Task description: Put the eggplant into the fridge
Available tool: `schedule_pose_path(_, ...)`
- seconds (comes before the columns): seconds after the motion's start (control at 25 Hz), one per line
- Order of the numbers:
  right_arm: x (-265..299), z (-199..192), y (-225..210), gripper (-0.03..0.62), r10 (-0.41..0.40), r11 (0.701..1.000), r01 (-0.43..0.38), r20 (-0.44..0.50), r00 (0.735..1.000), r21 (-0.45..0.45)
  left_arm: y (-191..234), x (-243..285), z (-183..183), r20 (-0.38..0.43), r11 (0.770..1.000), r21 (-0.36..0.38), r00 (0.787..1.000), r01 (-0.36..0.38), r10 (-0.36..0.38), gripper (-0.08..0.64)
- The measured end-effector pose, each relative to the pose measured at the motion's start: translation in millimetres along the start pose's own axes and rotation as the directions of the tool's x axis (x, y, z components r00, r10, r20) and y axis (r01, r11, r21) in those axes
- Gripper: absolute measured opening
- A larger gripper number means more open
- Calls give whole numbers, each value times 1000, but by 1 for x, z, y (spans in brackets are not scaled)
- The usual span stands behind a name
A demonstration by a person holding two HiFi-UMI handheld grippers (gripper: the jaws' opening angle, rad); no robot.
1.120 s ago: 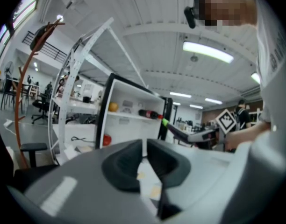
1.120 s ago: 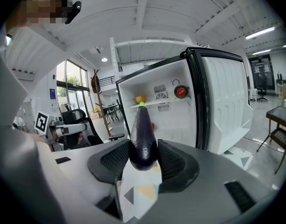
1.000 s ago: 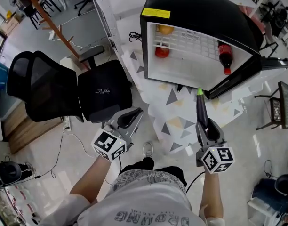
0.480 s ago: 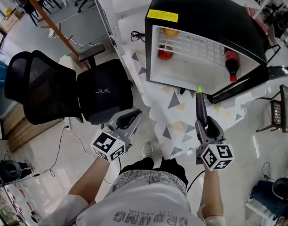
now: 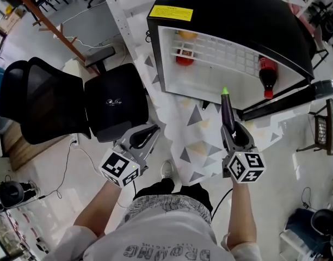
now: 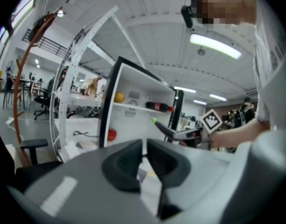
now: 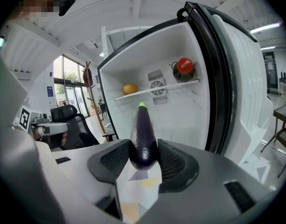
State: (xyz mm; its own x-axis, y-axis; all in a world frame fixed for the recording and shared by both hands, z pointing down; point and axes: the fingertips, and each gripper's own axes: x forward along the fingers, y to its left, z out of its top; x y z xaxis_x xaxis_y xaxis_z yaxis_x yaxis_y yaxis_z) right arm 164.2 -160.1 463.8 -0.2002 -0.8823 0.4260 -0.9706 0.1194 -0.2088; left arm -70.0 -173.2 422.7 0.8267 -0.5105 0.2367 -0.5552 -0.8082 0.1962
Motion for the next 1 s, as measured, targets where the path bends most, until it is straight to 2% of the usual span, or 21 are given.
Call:
schedule_pose_path(0.44, 55, 3, -48, 187, -31, 999, 31, -5, 1000, 15, 2, 37, -5, -42, 1000, -9, 999, -27, 27, 34)
schedule_pose_path(1.0, 120, -5, -91, 187, -171, 985, 172, -37, 985, 20, 14, 68, -18, -76, 999, -41, 997, -19, 16, 34)
